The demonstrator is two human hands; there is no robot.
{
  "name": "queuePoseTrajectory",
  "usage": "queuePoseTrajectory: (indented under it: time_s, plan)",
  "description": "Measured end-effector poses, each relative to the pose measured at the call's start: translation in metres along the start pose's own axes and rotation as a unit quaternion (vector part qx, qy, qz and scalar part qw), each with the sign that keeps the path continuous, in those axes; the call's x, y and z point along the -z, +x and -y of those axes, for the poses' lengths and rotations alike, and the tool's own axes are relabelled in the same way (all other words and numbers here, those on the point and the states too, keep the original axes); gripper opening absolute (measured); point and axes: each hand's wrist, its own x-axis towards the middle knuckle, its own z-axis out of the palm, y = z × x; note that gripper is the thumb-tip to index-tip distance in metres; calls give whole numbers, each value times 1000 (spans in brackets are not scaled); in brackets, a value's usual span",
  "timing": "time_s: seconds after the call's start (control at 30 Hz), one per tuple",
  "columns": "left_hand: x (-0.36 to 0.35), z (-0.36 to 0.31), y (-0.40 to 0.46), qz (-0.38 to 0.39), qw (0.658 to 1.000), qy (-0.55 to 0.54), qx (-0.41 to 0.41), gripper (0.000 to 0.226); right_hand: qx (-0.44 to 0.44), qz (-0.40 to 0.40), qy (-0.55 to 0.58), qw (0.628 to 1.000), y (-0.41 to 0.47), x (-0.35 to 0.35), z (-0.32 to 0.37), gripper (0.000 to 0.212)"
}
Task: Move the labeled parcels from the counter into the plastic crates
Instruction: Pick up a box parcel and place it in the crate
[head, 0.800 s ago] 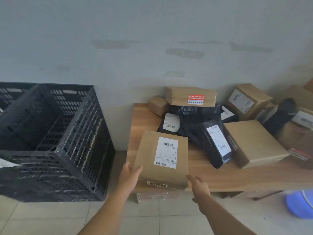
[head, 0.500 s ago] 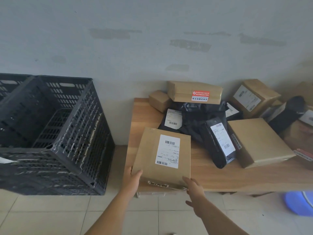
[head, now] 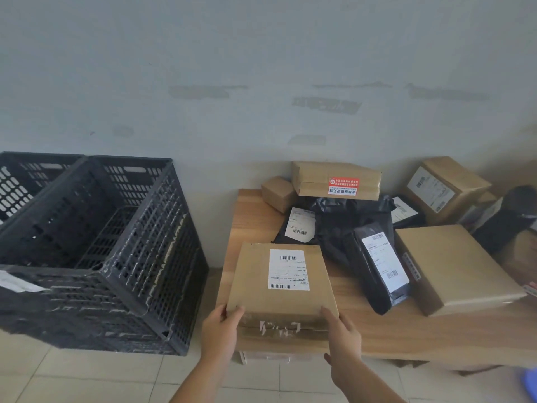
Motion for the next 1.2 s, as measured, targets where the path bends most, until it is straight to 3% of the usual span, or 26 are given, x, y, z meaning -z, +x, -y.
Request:
queuePoseTrajectory:
  time_s: [0.13, 0.27, 0.43, 0.6, 0.8, 0.87, 0.93, 1.0, 1.1, 1.13, 1.2]
  plan:
    - [-5, -26, -13, -34, 999, 5, -9, 15, 30, -19, 29, 999, -8, -9, 26, 36]
    - [-4, -52, -20, -70, 997, 5, -37, 24, 55, -51, -9, 997, -14, -12, 58, 65]
    - [3, -77, -11, -55, 996, -23, -63, 18, 133, -8, -61, 989, -10, -11, 95, 18]
    - [3, -81, -7, -16, 999, -18, -48, 27, 125, -4, -122, 985, -1, -10, 102, 46]
    - [0, -85, -5, -7, 998, -16, -54, 38, 169, 23, -181, 969, 0, 2, 109, 32]
    - [1, -86, -3, -3, 998, -22, -53, 39, 225, -12, -310, 924, -2, -1, 115, 53]
    - [0, -88, -1, -3, 998, -22, -53, 38, 321, -23, -418, 850, -8, -9, 126, 67]
    - [0, -89, -1, -8, 998, -22, -50, 38, 407, 55, -528, 743, -21, -21, 138, 77]
    - [-1, -91, 0, -11, 999, -24, -41, 38, 427, 149, -699, 554, -38, -49, 147, 94]
    - [-1, -91, 0, -11, 999, -26, -38, 39, 426, 159, -728, 513, -42, -60, 147, 96]
    - [0, -91, 0, -8, 999, -30, -32, 39, 425, 160, -760, 465, -49, -80, 148, 94]
